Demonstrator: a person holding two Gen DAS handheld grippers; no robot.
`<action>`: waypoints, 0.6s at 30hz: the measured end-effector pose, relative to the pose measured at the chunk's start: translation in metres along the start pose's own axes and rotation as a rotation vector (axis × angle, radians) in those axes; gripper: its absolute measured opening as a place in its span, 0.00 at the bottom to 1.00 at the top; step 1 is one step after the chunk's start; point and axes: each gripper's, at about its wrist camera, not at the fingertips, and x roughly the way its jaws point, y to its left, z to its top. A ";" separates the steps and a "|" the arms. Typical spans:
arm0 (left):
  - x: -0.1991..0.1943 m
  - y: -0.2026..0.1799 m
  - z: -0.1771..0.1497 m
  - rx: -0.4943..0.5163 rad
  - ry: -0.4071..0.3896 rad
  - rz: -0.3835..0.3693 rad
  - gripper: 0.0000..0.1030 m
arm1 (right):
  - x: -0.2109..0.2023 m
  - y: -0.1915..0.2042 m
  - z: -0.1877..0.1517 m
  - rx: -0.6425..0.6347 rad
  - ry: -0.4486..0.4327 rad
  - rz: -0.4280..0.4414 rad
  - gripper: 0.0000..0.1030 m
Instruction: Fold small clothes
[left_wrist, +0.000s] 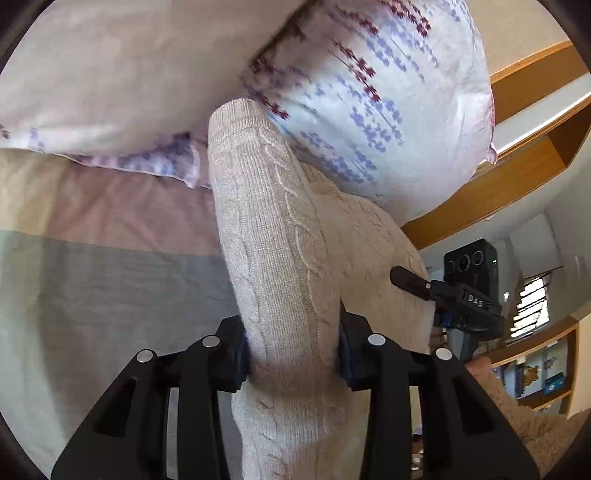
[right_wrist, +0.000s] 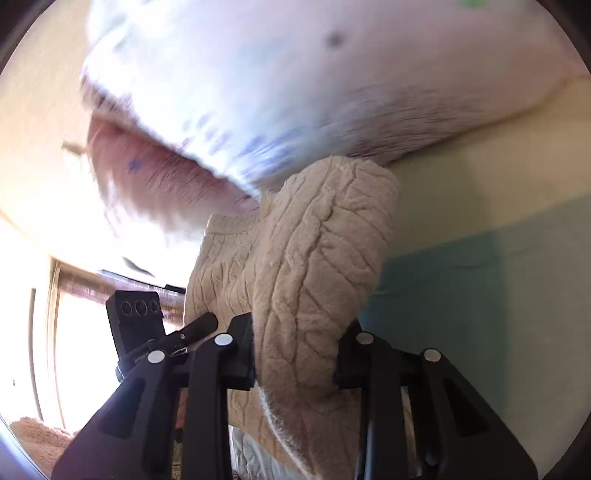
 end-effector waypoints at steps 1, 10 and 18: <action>-0.006 0.006 0.000 0.016 -0.004 0.085 0.45 | 0.015 0.009 0.001 -0.023 -0.004 -0.134 0.37; -0.083 -0.019 -0.046 0.112 -0.188 0.400 0.75 | -0.004 0.074 -0.072 -0.162 -0.056 -0.109 0.78; -0.071 -0.029 -0.097 0.057 -0.125 0.550 0.99 | 0.041 0.054 -0.068 -0.069 -0.014 -0.344 0.78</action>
